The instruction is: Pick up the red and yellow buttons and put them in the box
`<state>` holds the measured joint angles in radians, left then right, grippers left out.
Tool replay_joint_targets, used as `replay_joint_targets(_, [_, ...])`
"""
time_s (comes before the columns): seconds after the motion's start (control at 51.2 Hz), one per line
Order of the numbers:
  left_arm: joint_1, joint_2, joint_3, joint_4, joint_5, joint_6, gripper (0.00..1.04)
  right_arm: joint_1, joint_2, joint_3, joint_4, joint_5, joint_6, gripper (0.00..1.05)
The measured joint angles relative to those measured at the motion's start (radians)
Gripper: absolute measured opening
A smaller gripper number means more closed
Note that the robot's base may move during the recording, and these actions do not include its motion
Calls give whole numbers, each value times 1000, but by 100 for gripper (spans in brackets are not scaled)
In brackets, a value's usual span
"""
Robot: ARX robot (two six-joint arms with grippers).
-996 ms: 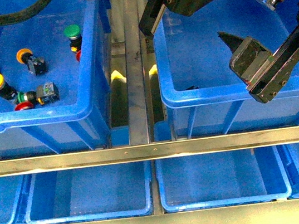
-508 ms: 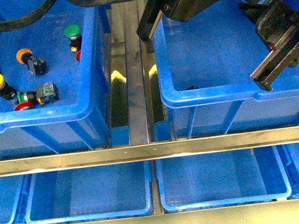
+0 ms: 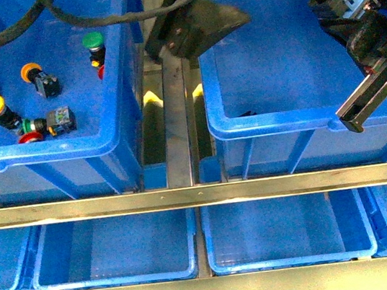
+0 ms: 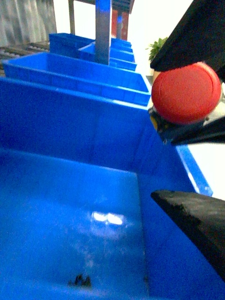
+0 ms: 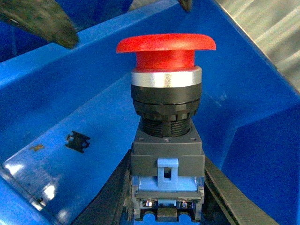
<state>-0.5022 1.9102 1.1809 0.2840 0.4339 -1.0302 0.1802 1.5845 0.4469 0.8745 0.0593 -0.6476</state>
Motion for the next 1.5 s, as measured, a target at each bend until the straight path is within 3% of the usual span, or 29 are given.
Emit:
replay_joint_targets(0.117, [45,-19,-42,-2,-16,41,98,-13,-8,-5,-12,-3,0,27])
replay_joint_targets(0.312, [129,-110,-129,2,-47,141,97,-49,-18,-16,-36,-2,5,27])
replay_joint_targets(0.43, [197,-240,-246,0,-113,309,97,-91,-57,-25,-83,8,29,27])
replay_joint_targets(0.488, [243,-320,-336,11,-183,441,97,-113,-109,-32,-146,7,58,27])
replay_joint_targets(0.625, [412,-471,-541,43,-182,705,97,-169,-296,-49,-318,-17,123,27])
replay_joint_targets(0.82, [608,-538,-708,43,-158,832,97,-235,-562,-63,-562,-50,216,27])
replay_joint_targets(0.879, [635,-460,-852,436,-268,928,84,-249,-640,-63,-659,-48,263,27])
replay_joint_targets(0.918, [640,-433,-912,595,-295,949,79,-254,-674,-63,-710,-48,298,27])
replay_joint_targets(1.055, [632,-468,-1052,945,-323,990,59,-248,-719,-56,-803,-25,396,27])
replay_joint_targets(1.191, [609,-598,-1084,936,-339,1008,39,-216,-735,-56,-842,29,470,27])
replay_joint_targets(1.348, [584,-713,-1129,837,-356,1014,16,-148,-746,-55,-851,19,521,27])
replay_joint_targets(1.426, [541,-793,-1139,769,-422,1015,4,-122,-746,-56,-853,-1,525,27])
replay_joint_targets(1.504, [509,-935,-1138,617,-428,1018,3,-107,-745,-56,-853,-26,522,27])
